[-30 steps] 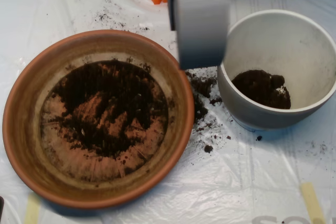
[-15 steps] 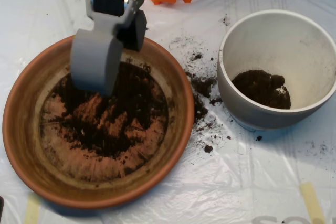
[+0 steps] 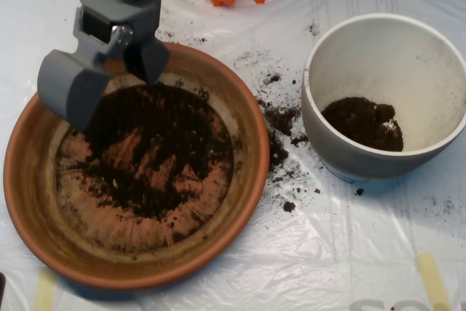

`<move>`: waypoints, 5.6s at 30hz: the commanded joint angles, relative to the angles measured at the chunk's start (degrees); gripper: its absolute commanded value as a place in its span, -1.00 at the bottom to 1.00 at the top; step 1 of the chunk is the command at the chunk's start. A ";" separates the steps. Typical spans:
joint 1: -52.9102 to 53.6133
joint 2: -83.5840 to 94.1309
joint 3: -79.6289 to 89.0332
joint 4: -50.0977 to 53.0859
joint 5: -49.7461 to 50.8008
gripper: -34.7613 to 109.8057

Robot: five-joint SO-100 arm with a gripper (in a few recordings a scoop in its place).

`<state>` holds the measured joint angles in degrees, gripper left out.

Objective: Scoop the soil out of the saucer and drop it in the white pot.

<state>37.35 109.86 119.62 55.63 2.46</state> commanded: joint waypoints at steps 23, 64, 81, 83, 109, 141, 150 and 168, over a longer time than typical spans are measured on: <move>5.45 -11.34 1.76 -12.30 -3.25 0.01; 7.65 -36.30 -27.95 1.85 -10.11 -0.21; 1.05 -14.50 -15.91 1.67 -12.48 -0.52; -1.14 -11.69 -17.14 4.39 -12.22 -0.52; -40.08 3.69 -47.29 34.89 -12.48 -0.53; -62.84 -26.37 -81.12 47.72 -13.18 -0.19; -63.54 -23.82 -77.08 47.72 -13.71 -0.06; -59.59 -13.36 -71.37 47.72 -13.45 -0.02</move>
<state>-24.35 89.56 50.10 102.83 -11.16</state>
